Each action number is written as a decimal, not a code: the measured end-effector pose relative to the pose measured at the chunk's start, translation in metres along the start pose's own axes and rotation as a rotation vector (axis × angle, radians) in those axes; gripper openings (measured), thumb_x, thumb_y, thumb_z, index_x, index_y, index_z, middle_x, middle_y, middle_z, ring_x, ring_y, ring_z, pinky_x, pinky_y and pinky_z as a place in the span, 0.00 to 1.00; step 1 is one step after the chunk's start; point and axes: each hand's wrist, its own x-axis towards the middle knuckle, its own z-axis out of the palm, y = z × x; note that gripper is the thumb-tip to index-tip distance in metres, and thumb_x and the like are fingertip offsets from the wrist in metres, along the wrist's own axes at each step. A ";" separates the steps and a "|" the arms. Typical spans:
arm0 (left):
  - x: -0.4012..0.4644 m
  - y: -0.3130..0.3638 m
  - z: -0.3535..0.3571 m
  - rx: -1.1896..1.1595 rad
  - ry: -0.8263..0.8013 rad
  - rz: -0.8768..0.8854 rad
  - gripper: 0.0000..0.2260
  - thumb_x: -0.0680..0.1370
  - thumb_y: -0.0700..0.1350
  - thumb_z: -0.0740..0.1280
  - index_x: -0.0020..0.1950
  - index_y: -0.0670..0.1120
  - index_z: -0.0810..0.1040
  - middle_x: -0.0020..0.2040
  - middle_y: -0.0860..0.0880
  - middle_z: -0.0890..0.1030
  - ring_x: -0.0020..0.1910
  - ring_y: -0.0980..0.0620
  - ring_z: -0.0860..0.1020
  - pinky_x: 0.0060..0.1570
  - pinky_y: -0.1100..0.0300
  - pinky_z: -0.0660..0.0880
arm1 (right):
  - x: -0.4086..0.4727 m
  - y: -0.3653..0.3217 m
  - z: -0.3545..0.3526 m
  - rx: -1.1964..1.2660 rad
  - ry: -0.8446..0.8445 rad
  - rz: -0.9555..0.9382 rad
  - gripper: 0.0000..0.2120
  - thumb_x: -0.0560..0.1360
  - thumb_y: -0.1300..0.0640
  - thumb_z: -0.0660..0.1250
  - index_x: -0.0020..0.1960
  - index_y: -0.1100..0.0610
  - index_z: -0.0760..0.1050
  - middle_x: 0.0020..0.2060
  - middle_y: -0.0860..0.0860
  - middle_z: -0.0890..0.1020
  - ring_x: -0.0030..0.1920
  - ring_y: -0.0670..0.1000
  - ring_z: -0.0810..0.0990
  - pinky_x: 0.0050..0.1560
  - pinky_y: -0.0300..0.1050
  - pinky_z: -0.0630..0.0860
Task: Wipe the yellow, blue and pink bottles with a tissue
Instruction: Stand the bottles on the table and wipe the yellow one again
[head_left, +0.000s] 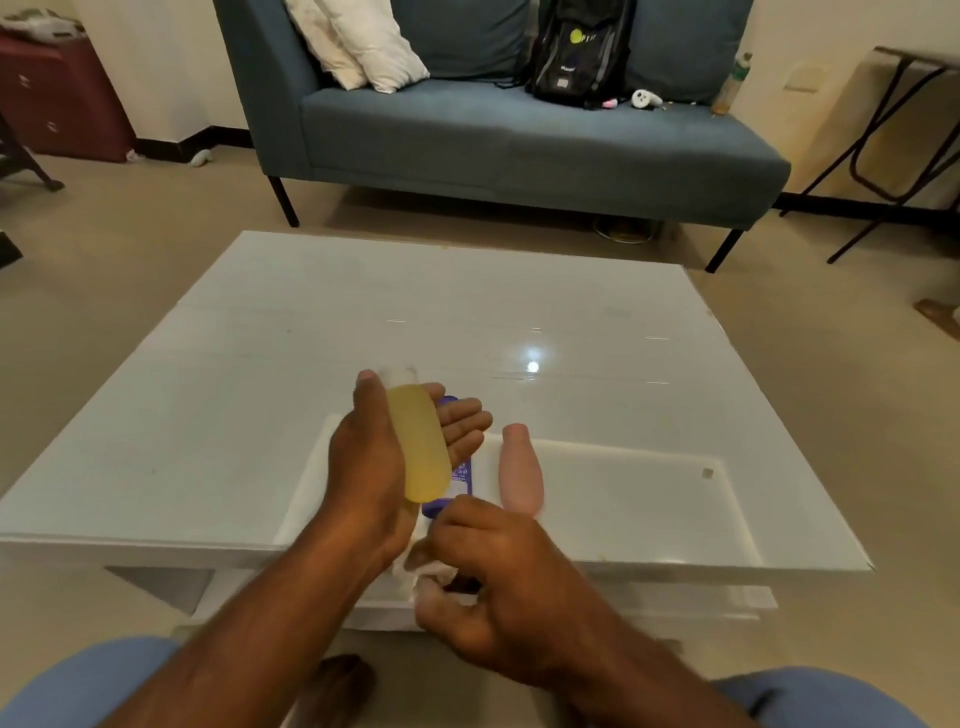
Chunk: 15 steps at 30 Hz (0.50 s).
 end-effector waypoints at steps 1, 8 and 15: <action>0.001 0.003 -0.001 0.029 -0.011 0.017 0.30 0.82 0.63 0.48 0.53 0.39 0.77 0.49 0.36 0.85 0.46 0.40 0.85 0.45 0.51 0.82 | 0.001 -0.003 0.000 0.017 0.066 -0.032 0.09 0.76 0.52 0.70 0.54 0.54 0.84 0.48 0.43 0.81 0.47 0.41 0.78 0.57 0.37 0.77; -0.014 -0.006 0.004 0.285 0.056 0.073 0.26 0.79 0.67 0.52 0.40 0.54 0.83 0.41 0.48 0.86 0.42 0.45 0.84 0.49 0.46 0.81 | 0.013 0.016 -0.038 0.108 0.602 0.028 0.06 0.75 0.60 0.73 0.52 0.57 0.82 0.47 0.46 0.83 0.48 0.46 0.83 0.46 0.31 0.78; -0.029 -0.015 0.002 0.422 0.021 0.267 0.22 0.82 0.61 0.47 0.38 0.60 0.76 0.30 0.67 0.81 0.32 0.66 0.81 0.31 0.67 0.74 | 0.013 0.019 -0.022 0.044 0.496 -0.030 0.08 0.73 0.65 0.77 0.50 0.58 0.82 0.45 0.45 0.82 0.46 0.42 0.80 0.46 0.30 0.74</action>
